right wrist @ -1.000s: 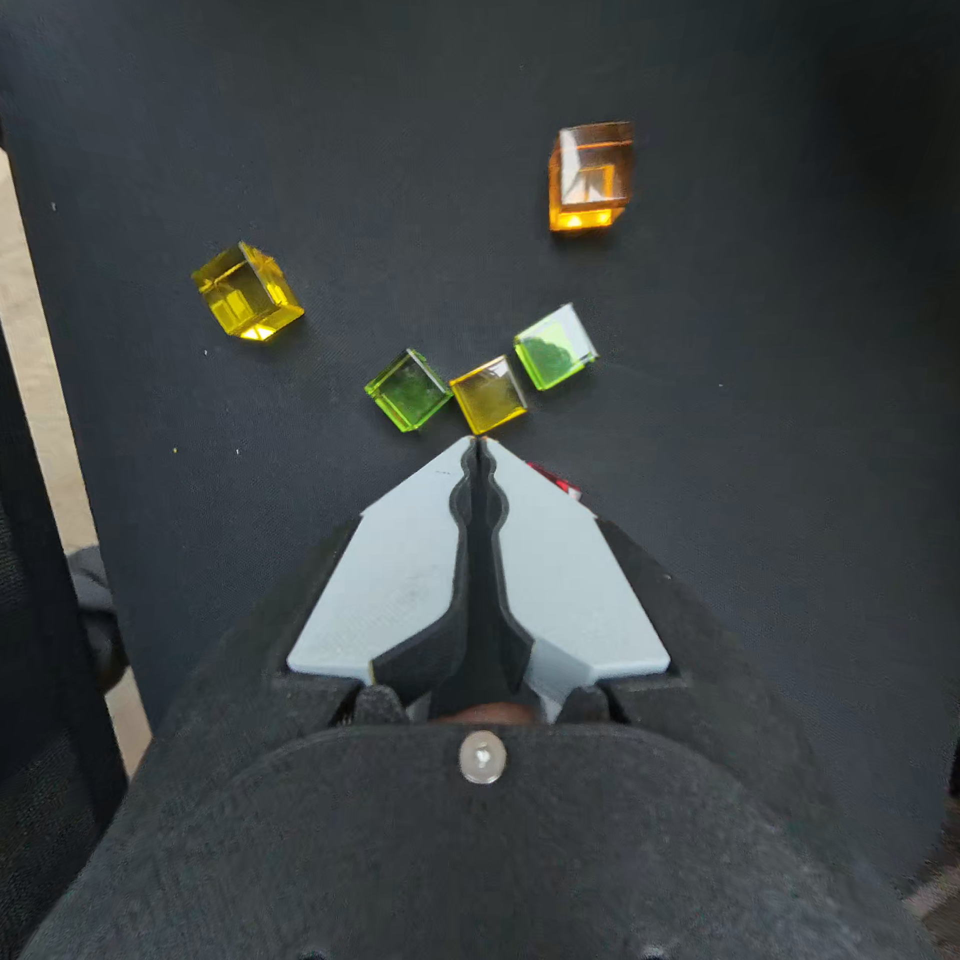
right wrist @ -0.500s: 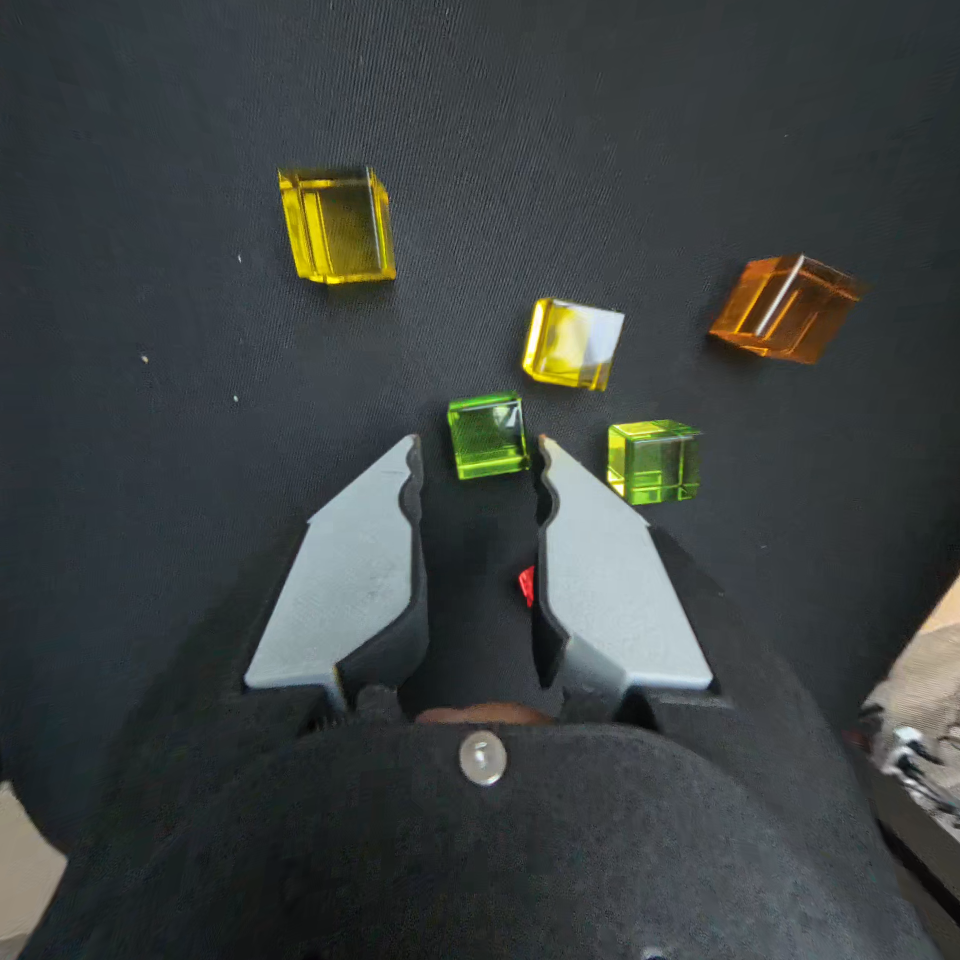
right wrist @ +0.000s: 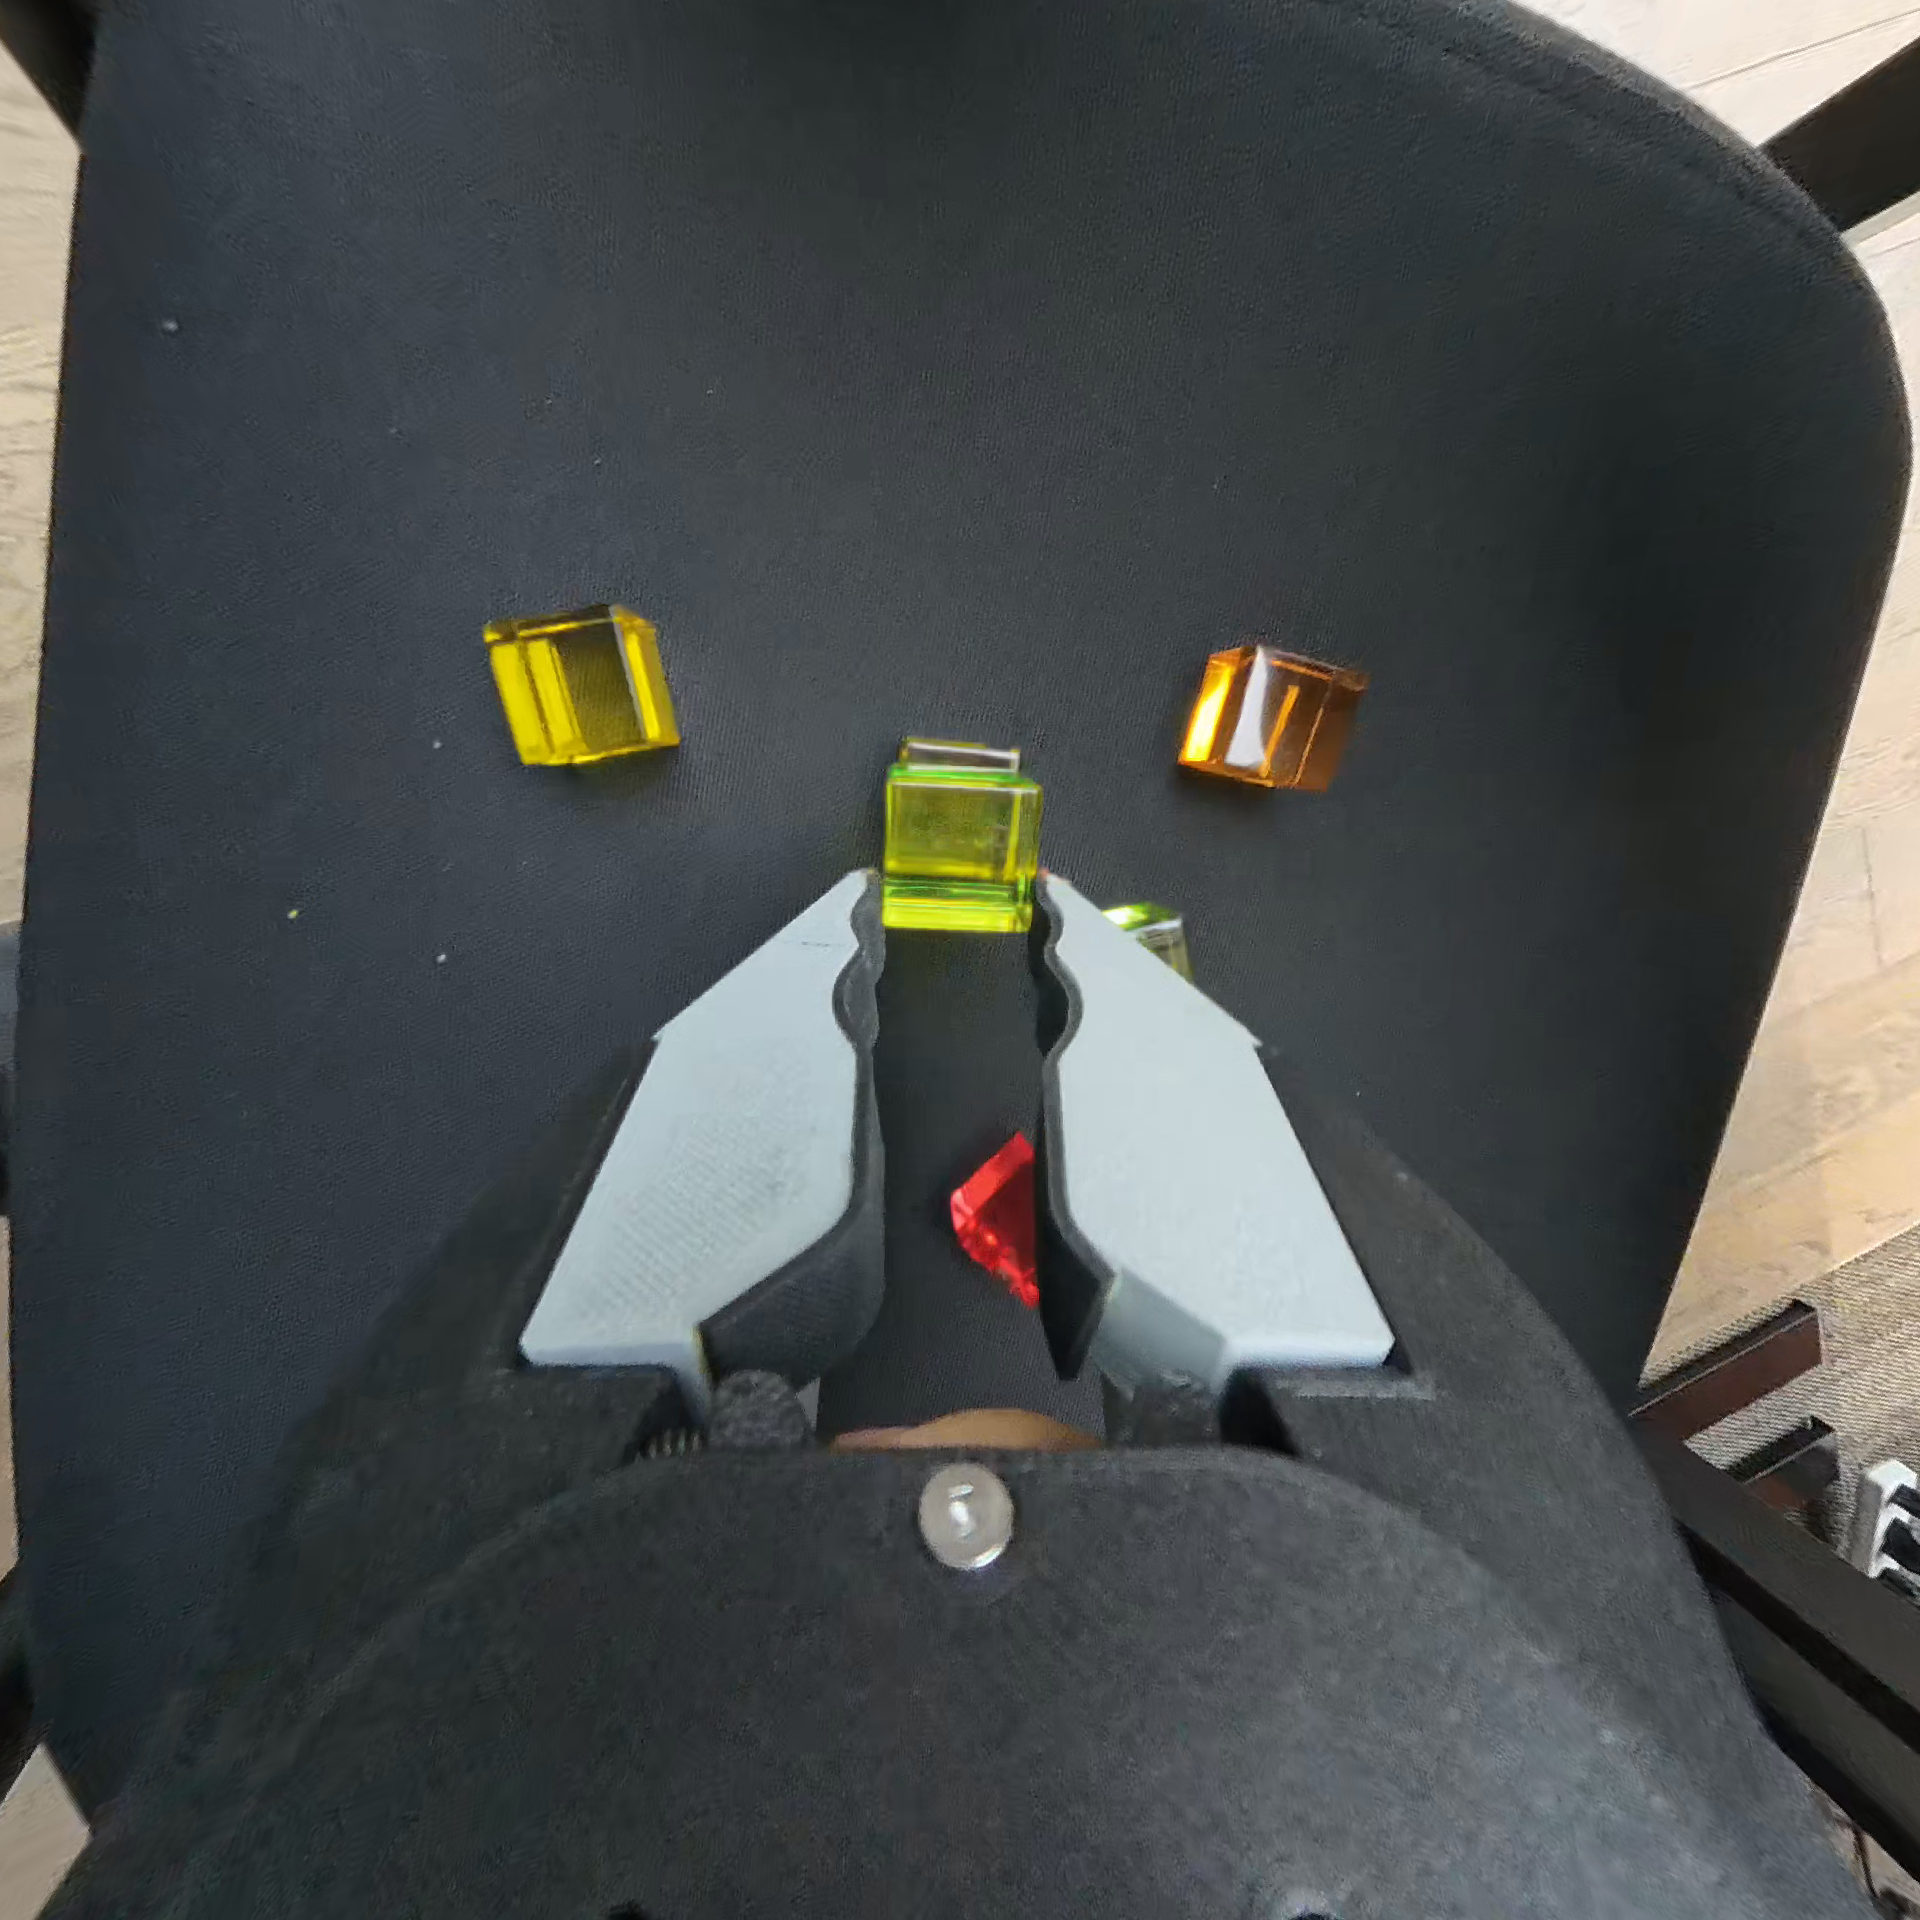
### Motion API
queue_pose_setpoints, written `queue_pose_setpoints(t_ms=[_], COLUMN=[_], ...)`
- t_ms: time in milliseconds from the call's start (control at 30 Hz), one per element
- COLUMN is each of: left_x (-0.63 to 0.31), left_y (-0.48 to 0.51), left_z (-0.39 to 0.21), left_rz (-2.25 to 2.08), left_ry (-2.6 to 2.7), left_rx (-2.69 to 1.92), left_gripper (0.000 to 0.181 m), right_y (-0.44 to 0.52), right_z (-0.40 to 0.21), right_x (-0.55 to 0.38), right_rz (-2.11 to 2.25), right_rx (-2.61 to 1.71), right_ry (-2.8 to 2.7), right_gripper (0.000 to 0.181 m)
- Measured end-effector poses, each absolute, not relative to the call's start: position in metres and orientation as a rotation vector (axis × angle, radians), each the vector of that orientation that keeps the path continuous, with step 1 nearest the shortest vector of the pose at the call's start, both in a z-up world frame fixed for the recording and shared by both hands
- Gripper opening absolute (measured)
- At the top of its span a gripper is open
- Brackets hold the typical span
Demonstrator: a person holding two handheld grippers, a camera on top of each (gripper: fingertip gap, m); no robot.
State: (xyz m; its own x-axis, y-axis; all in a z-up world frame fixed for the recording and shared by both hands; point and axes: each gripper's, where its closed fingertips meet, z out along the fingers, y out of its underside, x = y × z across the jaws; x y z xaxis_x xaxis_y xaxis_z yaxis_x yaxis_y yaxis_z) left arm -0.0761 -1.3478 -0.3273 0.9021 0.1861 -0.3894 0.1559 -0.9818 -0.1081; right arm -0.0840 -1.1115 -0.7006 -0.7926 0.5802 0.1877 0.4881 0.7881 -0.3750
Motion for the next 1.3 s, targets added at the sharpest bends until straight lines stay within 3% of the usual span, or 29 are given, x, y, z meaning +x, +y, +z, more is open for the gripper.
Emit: queue_pose_setpoints(t_ms=[133,233,500,900,1300], left_x=[-0.076,-0.077,-0.077,-0.076,-0.076], left_y=[-1.348,-1.348,-1.348,-1.348,-1.348], left_z=[-0.327,-0.327,-0.326,-0.327,-0.327], left_rz=[0.624,0.625,0.624,0.626,0.620], left_ry=[-0.269,-0.275,-0.284,-0.272,-0.279], left_rx=[-2.993,-2.991,-2.983,-2.994,-2.992], left_gripper=[0.000,0.000,0.000,0.000,0.000], right_y=[-1.113,-1.109,-1.086,-1.069,-1.084], right_z=[-0.713,-0.722,-0.681,-0.727,-0.667], right_x=[-0.093,-0.091,-0.104,-0.104,-0.115], right_rz=[0.420,0.361,0.586,0.347,0.507], right_rx=[-0.859,-0.913,-0.986,-1.023,-0.992], right_ry=[-2.713,-2.738,-2.575,-2.739,-2.588], right_gripper=[0.026,0.054,0.043,0.027,0.024])
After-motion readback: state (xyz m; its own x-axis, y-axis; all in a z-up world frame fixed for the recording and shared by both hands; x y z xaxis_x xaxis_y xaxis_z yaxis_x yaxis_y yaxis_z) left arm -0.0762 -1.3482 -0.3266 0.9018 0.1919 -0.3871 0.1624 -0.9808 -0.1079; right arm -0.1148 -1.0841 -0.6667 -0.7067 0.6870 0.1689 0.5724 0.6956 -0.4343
